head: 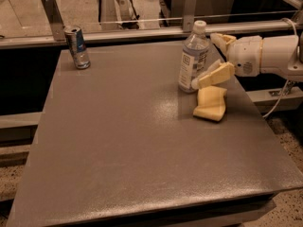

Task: Move blue plastic bottle near sponge

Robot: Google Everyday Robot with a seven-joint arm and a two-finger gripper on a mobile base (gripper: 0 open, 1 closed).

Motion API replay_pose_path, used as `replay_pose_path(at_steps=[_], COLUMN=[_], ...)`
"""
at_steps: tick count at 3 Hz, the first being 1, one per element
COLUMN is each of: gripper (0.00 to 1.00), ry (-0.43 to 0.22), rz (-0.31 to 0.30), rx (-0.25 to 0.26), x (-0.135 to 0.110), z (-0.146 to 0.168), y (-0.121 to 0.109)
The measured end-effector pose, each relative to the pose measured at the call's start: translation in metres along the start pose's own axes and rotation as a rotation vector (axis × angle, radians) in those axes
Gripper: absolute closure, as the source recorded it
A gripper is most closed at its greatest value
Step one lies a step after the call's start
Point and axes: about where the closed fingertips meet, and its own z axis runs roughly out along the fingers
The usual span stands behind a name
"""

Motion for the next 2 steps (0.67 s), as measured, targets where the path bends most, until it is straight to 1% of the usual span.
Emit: replay_pose_path(at_steps=[1,2], gripper=[0.00,0.00], ry=[-0.062,-0.138], rz=[-0.055,-0.129], rx=[0.030,0.085], x=[-0.011,-0.031], z=[-0.058,-0.129], y=[0.002,0.004])
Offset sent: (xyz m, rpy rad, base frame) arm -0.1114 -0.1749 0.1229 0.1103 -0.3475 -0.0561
